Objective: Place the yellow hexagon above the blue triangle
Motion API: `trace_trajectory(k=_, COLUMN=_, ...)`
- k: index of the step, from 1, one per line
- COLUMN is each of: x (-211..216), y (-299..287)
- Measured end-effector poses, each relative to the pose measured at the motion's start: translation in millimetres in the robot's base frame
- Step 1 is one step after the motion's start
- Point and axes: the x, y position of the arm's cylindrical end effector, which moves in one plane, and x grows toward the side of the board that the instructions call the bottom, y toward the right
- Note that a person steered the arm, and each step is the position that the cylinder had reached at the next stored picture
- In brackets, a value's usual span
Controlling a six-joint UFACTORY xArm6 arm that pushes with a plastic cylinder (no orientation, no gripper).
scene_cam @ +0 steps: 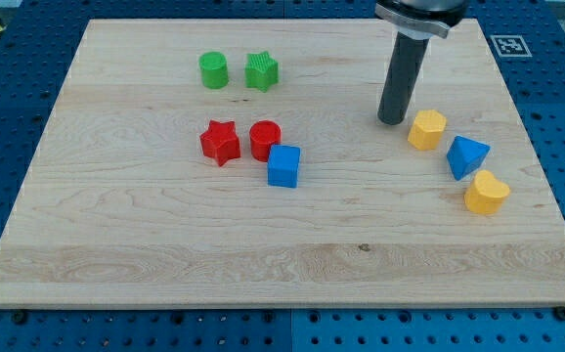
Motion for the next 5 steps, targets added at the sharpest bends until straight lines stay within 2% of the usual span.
trace_trajectory(k=1, x=15, y=0)
trace_trajectory(k=5, x=23, y=32)
